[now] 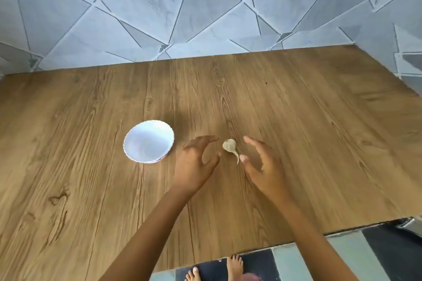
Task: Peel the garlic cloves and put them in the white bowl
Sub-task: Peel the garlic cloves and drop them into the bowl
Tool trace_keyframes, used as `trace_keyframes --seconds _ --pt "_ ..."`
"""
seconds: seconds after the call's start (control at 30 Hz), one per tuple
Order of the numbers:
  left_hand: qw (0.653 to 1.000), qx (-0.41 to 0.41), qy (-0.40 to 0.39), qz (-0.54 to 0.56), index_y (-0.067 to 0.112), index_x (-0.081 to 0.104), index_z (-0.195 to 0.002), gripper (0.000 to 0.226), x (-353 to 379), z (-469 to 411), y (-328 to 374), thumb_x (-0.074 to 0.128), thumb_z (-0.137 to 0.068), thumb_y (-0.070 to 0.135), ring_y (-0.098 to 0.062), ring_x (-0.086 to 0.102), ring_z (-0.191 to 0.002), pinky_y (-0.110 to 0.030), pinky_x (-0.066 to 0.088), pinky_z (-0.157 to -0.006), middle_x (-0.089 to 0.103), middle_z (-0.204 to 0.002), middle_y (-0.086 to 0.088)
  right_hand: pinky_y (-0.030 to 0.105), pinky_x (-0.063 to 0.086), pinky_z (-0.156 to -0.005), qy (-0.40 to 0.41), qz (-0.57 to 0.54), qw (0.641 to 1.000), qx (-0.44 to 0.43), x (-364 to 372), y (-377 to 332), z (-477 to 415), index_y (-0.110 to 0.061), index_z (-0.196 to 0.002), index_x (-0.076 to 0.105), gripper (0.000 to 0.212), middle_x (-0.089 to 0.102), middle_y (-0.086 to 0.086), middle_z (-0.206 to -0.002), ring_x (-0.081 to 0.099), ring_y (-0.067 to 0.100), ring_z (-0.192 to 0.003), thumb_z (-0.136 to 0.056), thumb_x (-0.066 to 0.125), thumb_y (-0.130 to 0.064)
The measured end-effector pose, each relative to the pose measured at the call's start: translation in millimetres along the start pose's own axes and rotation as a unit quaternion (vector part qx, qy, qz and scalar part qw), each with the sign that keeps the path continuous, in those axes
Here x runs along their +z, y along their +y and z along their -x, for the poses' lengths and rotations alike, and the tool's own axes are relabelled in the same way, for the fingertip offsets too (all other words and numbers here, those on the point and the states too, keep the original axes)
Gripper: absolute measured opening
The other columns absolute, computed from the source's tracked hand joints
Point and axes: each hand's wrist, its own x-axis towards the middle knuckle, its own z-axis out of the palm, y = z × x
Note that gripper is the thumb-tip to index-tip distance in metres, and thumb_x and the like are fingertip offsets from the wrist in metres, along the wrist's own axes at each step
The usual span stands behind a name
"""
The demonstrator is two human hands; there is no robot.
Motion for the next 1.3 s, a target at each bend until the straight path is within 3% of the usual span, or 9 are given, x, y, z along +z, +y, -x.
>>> trace_keyframes --seconds 0.13,0.27,0.4,0.53,0.7,0.9,1.03,1.2,1.3 --pt "0.999 -0.021 -0.02 -0.016 0.017 0.066 -0.116 0.03 15.5 -20.5 5.8 0.066 -0.085 0.017 -0.014 0.063 -0.09 -0.025 0.049 -0.072 0.063 -0.116 0.002 0.028 0.042 -0.095 -0.015 0.056 0.998 -0.005 -2.5 13.8 -17.9 -0.013 -0.121 0.061 0.036 0.063 -0.002 -0.117 0.055 0.012 -0.11 -0.086 0.065 -0.02" --pt "0.998 -0.026 -0.046 -0.024 0.017 0.068 -0.114 0.029 26.9 -36.3 4.1 0.066 -0.085 0.017 -0.017 0.065 -0.088 -0.035 0.054 -0.072 0.063 -0.115 0.001 0.039 0.044 -0.097 -0.038 0.065 0.997 -0.017 6.3 27.3 -29.0 -0.011 -0.116 0.064 0.039 0.064 0.001 -0.116 0.056 0.019 -0.111 -0.082 0.06 -0.031" --pt "0.997 -0.028 -0.07 -0.017 0.016 0.069 -0.111 0.024 32.1 -43.3 6.2 0.064 -0.088 0.019 -0.006 0.061 -0.077 -0.014 0.049 -0.068 0.066 -0.107 0.004 0.041 0.039 -0.101 -0.052 0.067 0.996 -0.007 13.7 35.0 -35.0 -0.014 -0.109 0.068 0.041 0.063 0.001 -0.119 0.052 0.023 -0.119 -0.083 0.054 -0.042" --pt "0.995 -0.06 -0.075 0.018 0.014 0.07 -0.106 0.02 31.7 -42.9 7.0 0.065 -0.087 0.018 -0.012 0.064 -0.081 -0.03 0.054 -0.073 0.068 -0.096 0.0 0.043 0.039 -0.1 -0.049 0.061 0.997 -0.008 15.7 34.5 -36.3 -0.017 -0.104 0.07 0.041 0.063 0.001 -0.119 0.052 0.024 -0.119 -0.083 0.052 -0.048" --pt "0.992 -0.094 -0.032 0.072 0.01 0.07 -0.1 0.015 30.2 -35.6 8.3 0.068 -0.085 0.012 -0.003 0.066 -0.081 -0.016 0.053 -0.075 0.07 -0.092 0.004 0.045 0.042 -0.098 -0.055 0.05 0.997 -0.012 17.6 35.7 -38.8 -0.017 -0.109 0.069 0.046 0.065 0.001 -0.118 0.054 0.024 -0.117 -0.082 0.053 -0.05" --pt "0.997 -0.051 -0.052 -0.009 0.018 0.07 -0.109 0.03 28.0 -31.0 5.5 0.057 -0.083 0.027 -0.014 0.066 -0.083 -0.035 0.056 -0.072 0.068 -0.097 0.0 0.043 0.045 -0.093 -0.062 0.024 0.998 -0.006 20.5 32.3 -43.5 -0.015 -0.105 0.071 0.044 0.07 -0.003 -0.106 0.061 0.02 -0.107 -0.075 0.062 -0.047" --pt "0.997 -0.032 -0.067 -0.037 0.015 0.07 -0.098 0.016 19.9 -37.8 5.7 0.069 -0.082 0.016 -0.013 0.067 -0.076 -0.038 0.055 -0.068 0.069 -0.092 0.001 0.038 0.048 -0.087 -0.062 0.029 0.998 -0.011 19.0 30.3 -41.5 -0.018 -0.104 0.071 0.046 0.071 -0.004 -0.1 0.063 0.018 -0.099 -0.078 0.055 -0.053" --pt "0.994 -0.044 -0.09 0.038 0.012 0.064 -0.094 0.018 14.4 -37.0 0.2 0.074 -0.079 0.013 -0.005 0.066 -0.074 -0.023 0.055 -0.066 0.068 -0.086 0.007 0.041 0.035 -0.105 -0.121 0.05 0.99 -0.055 19.0 29.4 -43.0 -0.016 -0.117 0.066 0.049 0.067 -0.002 -0.117 0.055 0.02 -0.118 -0.082 0.052 -0.048" --pt "0.982 -0.103 -0.077 0.137 0.015 0.067 -0.104 0.025 11.8 -31.3 3.3 0.071 -0.081 0.006 -0.001 0.066 -0.079 -0.01 0.049 -0.07 0.07 -0.09 0.005 0.035 0.041 -0.103 -0.144 -0.04 0.989 -0.02 15.2 25.6 -42.9 -0.016 -0.119 0.064 0.042 0.067 -0.005 -0.115 0.058 0.01 -0.113 -0.084 0.06 -0.038"
